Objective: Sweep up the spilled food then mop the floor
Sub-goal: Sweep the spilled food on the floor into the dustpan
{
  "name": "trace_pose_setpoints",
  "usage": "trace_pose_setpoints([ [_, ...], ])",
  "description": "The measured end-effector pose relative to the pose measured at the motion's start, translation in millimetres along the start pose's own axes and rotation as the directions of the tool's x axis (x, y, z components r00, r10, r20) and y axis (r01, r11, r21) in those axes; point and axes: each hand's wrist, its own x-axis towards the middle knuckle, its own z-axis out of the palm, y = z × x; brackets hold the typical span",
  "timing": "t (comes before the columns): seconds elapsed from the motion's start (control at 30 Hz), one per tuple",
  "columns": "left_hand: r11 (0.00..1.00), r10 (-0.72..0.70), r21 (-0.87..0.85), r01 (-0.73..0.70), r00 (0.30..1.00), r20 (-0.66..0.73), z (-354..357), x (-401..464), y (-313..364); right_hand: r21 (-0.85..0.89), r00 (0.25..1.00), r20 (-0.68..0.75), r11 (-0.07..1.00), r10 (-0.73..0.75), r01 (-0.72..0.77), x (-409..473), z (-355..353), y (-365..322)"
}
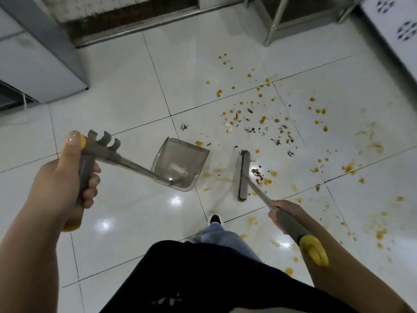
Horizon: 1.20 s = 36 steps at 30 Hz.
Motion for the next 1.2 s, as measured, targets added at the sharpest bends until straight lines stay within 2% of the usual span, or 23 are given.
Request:
trace_pose_setpoints([
  [0.07, 1.0, -0.004, -0.002, 0.004, 1.0, 0.014, 1.8, 3.9, 7.6, 0.037, 0.996, 0.085, 0.999, 0.018, -0.022, -7.5, 3.9, -5.1],
  [0.13, 1.0, 0.01, 0.001, -0.01, 1.0, 0.007, 0.8, 7.0, 12.4, 0.116, 0.991, 0.115, 0.992, -0.062, 0.049, -8.5, 9.4, -13.8],
  [0.23, 1.0, 0.007, 0.007, -0.007, 1.0, -0.001, -0.8, 11.3, 13.9, 0.144, 0.98, 0.14, 0.982, -0.139, 0.118, -14.7, 32.4, -30.5],
  [0.33, 1.0, 0.002, -0.012, -0.002, 1.0, -0.018, -12.1, 22.3, 15.4, 0.284, 0.951, 0.303, 0.959, -0.07, -0.02, -20.7, 64.5, -49.5],
  [0.4, 0.999, -0.004, -0.041, 0.003, 0.999, -0.035, -25.2, 32.9, 17.3, 0.275, 0.937, 0.348, 0.959, -0.028, -0.073, -22.3, 89.7, -64.5],
  [0.57, 1.0, 0.001, -0.03, -0.003, 0.998, -0.058, -59.8, 74.9, 24.1, 0.175, 0.938, 0.345, 0.978, 0.044, -0.111, -12.1, 160.9, -102.6],
  [0.73, 0.998, -0.056, -0.009, 0.055, 0.997, -0.055, -91.1, 132.5, 37.8, 0.146, 0.953, 0.302, 0.987, 0.027, -0.074, 8.2, 245.9, -131.7],
  [0.83, 0.998, -0.041, 0.036, 0.043, 0.998, -0.056, -104.6, 162.2, 43.1, 0.103, 0.941, 0.336, 0.991, 0.047, -0.086, 21.9, 292.6, -150.3],
  [1.03, 0.992, 0.006, 0.128, -0.005, 1.0, -0.007, -118.2, 203.6, 52.9, 0.043, 0.936, 0.335, 0.99, 0.111, -0.133, 52.1, 332.2, -166.6],
  [1.1, 0.994, 0.002, 0.106, 0.001, 1.0, -0.024, -120.1, 213.4, 57.3, 0.077, 0.923, 0.367, 0.984, 0.12, -0.159, 61.2, 331.3, -169.9],
  [1.2, 0.996, -0.017, 0.086, 0.02, 0.999, -0.033, -113.6, 219.9, 63.7, 0.248, 0.912, 0.401, 0.949, 0.085, -0.197, 71.3, 315.0, -179.6],
])
